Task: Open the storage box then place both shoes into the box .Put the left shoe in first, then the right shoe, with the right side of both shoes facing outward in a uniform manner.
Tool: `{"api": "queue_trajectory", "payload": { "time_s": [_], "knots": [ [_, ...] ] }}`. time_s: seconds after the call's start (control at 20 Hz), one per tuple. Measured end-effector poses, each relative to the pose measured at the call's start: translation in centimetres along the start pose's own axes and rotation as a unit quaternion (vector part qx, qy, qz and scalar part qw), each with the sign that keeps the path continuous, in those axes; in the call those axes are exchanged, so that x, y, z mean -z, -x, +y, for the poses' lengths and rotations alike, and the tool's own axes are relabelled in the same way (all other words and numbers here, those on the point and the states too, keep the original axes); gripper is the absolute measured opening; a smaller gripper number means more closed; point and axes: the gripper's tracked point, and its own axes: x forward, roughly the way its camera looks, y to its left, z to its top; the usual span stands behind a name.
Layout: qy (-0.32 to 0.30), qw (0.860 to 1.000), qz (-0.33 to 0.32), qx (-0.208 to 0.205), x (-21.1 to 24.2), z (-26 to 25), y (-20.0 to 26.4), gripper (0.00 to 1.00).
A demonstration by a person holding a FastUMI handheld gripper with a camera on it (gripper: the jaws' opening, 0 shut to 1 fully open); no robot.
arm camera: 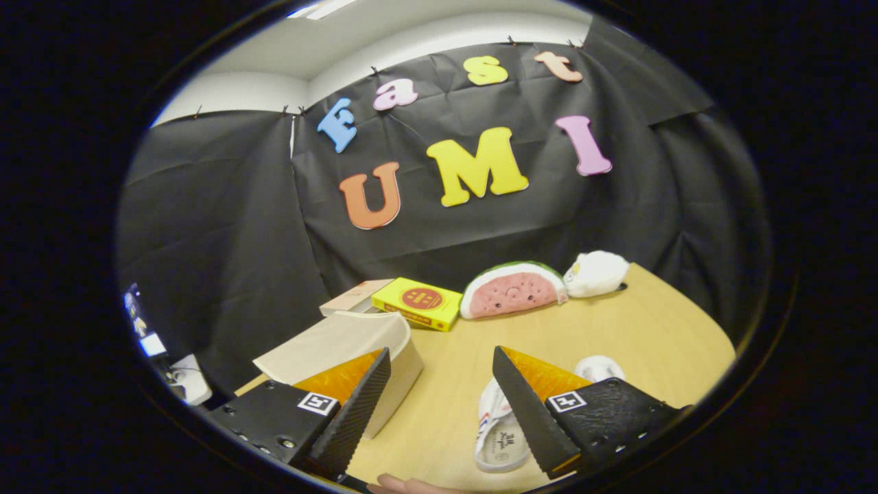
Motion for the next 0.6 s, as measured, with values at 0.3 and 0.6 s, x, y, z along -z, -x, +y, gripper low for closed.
{"api": "queue_trajectory", "payload": {
  "time_s": [0.3,0.6],
  "knots": [
    [-0.161,0.972,0.118,-0.124,4.2,2.5,-8.9,0.95],
    [-0.215,0.941,0.176,-0.194,5.5,5.3,-13.7,0.95]
  ]
}}
